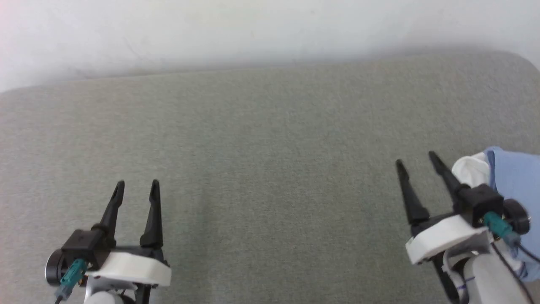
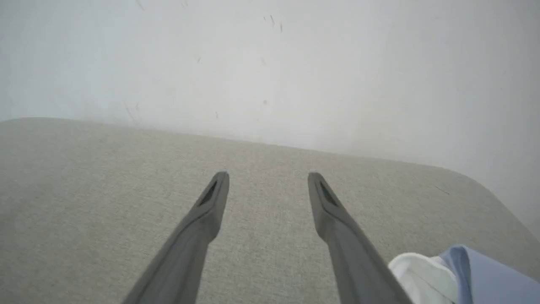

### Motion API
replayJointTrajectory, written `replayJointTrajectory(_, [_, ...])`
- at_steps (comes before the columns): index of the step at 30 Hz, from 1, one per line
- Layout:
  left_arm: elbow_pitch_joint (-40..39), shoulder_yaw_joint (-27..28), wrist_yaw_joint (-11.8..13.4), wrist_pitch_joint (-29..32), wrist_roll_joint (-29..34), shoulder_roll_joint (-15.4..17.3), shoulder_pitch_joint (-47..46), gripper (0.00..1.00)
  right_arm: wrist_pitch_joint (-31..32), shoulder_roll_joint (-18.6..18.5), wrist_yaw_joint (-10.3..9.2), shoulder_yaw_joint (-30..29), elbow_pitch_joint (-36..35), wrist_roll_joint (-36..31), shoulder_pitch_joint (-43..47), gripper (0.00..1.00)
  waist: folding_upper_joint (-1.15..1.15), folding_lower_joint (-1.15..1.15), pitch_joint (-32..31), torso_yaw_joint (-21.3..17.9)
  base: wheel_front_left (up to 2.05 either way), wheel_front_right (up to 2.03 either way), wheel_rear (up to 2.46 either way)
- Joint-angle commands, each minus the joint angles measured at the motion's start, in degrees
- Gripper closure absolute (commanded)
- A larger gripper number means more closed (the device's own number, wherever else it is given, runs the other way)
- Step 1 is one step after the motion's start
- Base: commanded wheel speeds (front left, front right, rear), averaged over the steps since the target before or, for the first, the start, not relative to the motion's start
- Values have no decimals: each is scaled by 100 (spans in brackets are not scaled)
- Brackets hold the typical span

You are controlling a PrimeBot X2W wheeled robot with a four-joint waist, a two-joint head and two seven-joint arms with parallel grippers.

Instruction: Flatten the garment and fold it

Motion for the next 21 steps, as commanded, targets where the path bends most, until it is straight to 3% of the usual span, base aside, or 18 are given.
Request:
replayJointTrajectory(1, [22,31,-38,-27,-16,11,81,0,-33,32,-12,15,-64,50,97,0,0,1,-272,251,0,0,0])
replayJointTrajectory(11, [210,167,-38,-27,66,114,557,0,55,335,-12,-56,-880,180,1091,0,0,1,-672,337,0,0,0])
replayJointTrajectory(21, [307,-14,-38,-27,124,56,764,0,150,397,-12,-230,-1122,253,1643,0,0,1,-872,359,0,0,0])
